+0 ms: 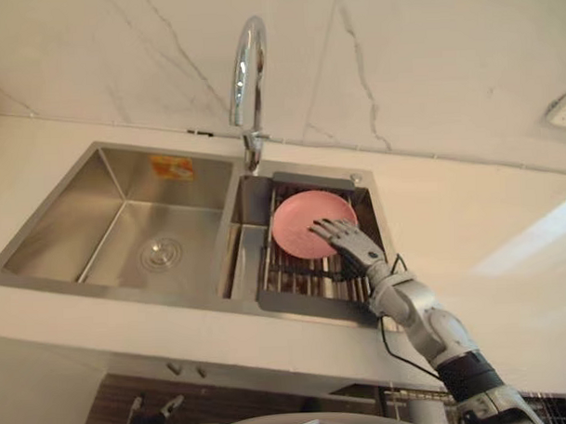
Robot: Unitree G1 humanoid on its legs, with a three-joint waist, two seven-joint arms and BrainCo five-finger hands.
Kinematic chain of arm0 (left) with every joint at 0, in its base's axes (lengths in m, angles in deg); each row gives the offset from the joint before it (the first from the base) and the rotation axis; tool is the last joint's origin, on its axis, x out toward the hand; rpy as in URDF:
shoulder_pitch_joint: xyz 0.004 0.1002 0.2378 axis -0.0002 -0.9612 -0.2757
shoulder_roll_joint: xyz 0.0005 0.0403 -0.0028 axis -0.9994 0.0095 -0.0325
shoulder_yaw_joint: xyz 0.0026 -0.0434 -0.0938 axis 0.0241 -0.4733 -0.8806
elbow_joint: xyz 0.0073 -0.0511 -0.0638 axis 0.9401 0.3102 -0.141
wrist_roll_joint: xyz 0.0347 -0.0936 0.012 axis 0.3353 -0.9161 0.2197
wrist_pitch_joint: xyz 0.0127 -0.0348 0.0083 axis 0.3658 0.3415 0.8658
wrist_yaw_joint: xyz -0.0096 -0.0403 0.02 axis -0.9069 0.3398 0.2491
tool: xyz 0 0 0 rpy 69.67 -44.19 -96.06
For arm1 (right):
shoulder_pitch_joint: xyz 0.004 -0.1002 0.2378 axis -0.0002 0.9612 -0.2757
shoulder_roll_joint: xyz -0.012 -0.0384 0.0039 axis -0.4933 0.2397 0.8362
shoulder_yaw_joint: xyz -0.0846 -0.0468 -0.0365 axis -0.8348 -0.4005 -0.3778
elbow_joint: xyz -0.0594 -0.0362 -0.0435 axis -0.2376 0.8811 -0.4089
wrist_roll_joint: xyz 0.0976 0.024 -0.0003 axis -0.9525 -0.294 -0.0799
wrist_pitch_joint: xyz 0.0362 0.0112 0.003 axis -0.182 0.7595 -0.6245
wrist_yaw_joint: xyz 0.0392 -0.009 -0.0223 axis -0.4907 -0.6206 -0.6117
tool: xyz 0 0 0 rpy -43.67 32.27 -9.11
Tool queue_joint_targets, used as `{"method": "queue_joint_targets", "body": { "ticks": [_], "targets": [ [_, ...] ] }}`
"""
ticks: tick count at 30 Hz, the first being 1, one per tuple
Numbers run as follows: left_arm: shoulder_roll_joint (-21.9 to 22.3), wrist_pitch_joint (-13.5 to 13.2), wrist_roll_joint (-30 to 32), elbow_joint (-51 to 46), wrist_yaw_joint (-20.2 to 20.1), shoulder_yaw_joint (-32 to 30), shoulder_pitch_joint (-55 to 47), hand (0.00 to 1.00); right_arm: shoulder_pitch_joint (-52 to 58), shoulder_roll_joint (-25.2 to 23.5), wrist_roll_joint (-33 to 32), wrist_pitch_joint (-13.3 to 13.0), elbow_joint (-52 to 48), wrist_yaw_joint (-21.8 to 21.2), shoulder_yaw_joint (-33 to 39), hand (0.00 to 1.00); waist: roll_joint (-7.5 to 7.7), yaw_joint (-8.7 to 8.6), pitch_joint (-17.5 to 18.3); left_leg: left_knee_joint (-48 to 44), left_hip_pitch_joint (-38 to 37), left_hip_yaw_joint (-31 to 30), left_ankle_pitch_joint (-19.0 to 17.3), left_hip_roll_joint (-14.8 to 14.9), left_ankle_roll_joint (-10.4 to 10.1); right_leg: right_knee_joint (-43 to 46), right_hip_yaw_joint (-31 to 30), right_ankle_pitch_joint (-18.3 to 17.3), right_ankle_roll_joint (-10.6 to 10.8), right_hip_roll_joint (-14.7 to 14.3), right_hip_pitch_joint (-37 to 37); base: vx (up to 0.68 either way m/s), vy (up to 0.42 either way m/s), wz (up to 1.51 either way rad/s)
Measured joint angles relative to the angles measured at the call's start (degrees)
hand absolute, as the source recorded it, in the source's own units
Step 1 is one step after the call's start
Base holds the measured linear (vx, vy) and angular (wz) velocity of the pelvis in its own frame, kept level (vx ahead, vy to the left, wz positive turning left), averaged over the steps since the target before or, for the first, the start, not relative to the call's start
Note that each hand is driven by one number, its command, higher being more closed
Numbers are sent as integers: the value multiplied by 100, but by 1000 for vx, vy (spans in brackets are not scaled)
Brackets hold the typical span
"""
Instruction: Walk over to the sink, pick up the cup, carry it to the dishwasher, place the cup inside the dishwasher, then close the dishwasher door
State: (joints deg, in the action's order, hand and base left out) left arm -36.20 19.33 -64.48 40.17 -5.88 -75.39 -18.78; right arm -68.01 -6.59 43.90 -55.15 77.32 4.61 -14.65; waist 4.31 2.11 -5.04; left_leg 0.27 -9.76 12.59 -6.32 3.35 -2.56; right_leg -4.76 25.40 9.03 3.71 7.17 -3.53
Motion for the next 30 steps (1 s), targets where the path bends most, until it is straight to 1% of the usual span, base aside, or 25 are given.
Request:
{"method": "queue_joint_targets", "body": {
  "ticks": [3,7,11,15,20,21,25,27,28,30],
  "targets": [
    [0,3,3,0,-2,-2,-8,0,-160,-26,280,103,283,21,-190,0,27,31,-14,-4,2,-13,8,-4,1,0,17,-1,2,5,-1,0,8,4],
    [-1,3,41,-1,-1,-4,4,0,-318,-55,487,232,456,61,-326,0,70,74,-45,-4,9,-29,12,-7,4,0,35,-2,3,9,0,0,0,0],
    [0,4,50,-10,-2,-1,54,0,-576,-57,575,282,810,161,-421,0,109,100,-63,-3,26,-70,27,-33,23,0,57,-2,4,34,0,-7,9,4],
    [-14,9,50,-21,-1,-2,53,0,-729,-54,758,416,1027,179,-550,0,118,118,-70,1,53,-112,37,-56,40,0,76,1,8,57,10,-5,10,5],
    [-14,17,50,-53,-5,0,55,0,-873,-70,976,436,1245,182,-652,0,150,147,-86,2,55,-121,38,-57,41,1,85,1,8,59,6,0,0,0],
    [-13,18,50,-96,-7,0,53,0,-886,-70,1065,458,1305,183,-651,100,157,160,-91,4,55,-124,40,-58,43,1,89,1,8,60,5,0,0,0],
    [-13,18,55,-171,-6,1,58,0,-938,-69,1175,462,1428,242,-732,100,187,205,-102,5,53,-136,45,-58,44,1,102,1,8,61,-5,0,0,0],
    [-14,19,56,-171,-6,7,71,0,-970,-70,1308,479,1476,434,-818,100,225,207,-110,13,52,-150,62,-65,46,0,119,1,8,66,-12,-20,0,4],
    [-20,19,57,-170,-6,9,73,0,-972,-73,1366,479,1476,455,-840,100,227,209,-109,23,52,-156,71,-67,46,0,126,1,8,68,-13,-26,-3,6],
    [-24,19,56,-171,-6,10,102,0,-1067,-116,1567,494,1658,646,-849,100,236,227,-103,94,42,-170,107,-79,53,0,151,3,9,78,-15,-33,-2,6]
  ]
}}
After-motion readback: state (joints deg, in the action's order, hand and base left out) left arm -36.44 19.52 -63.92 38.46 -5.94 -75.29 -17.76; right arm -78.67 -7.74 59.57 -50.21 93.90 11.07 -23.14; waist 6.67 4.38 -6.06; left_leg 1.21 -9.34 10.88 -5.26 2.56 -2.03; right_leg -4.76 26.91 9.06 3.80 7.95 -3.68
